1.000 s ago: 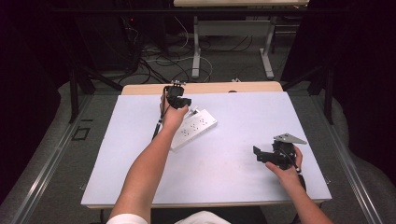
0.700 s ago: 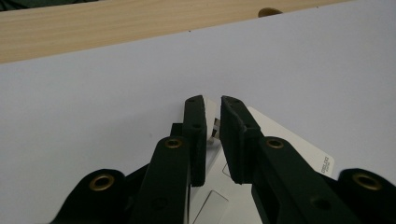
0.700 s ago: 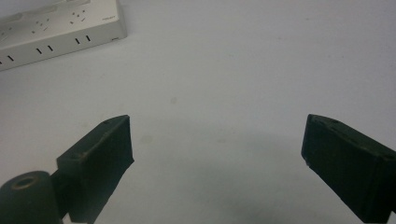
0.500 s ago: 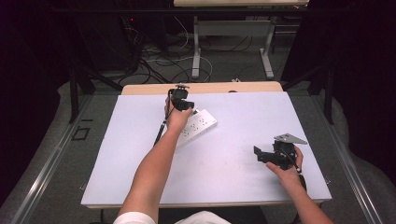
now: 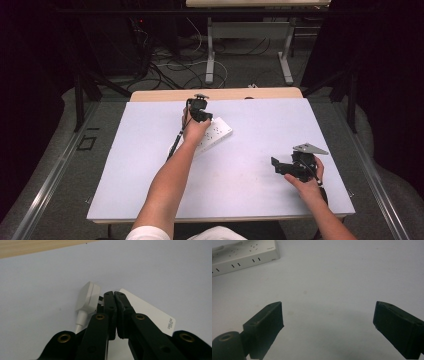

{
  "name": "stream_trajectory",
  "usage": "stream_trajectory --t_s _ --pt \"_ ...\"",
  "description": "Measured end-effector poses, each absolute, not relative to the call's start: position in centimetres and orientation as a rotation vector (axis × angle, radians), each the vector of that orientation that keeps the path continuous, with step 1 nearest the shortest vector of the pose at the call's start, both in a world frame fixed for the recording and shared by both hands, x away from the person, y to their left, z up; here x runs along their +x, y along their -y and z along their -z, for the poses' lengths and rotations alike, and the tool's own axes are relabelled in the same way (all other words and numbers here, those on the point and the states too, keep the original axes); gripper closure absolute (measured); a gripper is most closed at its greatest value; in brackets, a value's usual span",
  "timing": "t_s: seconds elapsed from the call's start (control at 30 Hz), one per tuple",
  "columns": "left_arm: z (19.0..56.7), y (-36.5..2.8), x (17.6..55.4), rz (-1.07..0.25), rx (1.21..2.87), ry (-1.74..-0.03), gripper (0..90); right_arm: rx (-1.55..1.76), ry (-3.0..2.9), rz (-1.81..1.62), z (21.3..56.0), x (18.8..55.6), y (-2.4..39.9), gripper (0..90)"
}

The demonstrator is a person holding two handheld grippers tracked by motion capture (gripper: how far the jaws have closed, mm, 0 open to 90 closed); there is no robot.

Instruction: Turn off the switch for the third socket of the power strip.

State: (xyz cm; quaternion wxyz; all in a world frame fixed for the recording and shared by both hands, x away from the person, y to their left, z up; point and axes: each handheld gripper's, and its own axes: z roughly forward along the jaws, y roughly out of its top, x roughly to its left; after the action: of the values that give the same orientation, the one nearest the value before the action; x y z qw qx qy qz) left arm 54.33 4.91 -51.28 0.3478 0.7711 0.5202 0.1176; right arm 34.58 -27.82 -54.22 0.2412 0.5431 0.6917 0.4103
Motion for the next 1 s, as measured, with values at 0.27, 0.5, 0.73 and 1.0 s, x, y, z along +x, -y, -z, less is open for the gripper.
stream_trajectory --t_s 0.27,0.5,0.73,1.0 --pt "52.2 -4.0 54.3 -0.278 2.012 -1.356 88.6 1.492 -1.890 -1.126 54.2 34.6 27.8 8.7" --pt "52.6 -3.8 54.4 -0.271 2.023 -1.356 88.6 1.486 -1.896 -1.121 54.3 34.6 27.9 8.7" --pt "52.7 -3.7 54.4 -0.288 2.017 -1.363 87.7 1.487 -1.903 -1.123 54.4 34.6 27.9 8.8" --pt "52.7 -3.6 54.3 -0.315 2.018 -1.368 88.2 1.483 -1.903 -1.124 54.3 34.6 27.9 8.8"
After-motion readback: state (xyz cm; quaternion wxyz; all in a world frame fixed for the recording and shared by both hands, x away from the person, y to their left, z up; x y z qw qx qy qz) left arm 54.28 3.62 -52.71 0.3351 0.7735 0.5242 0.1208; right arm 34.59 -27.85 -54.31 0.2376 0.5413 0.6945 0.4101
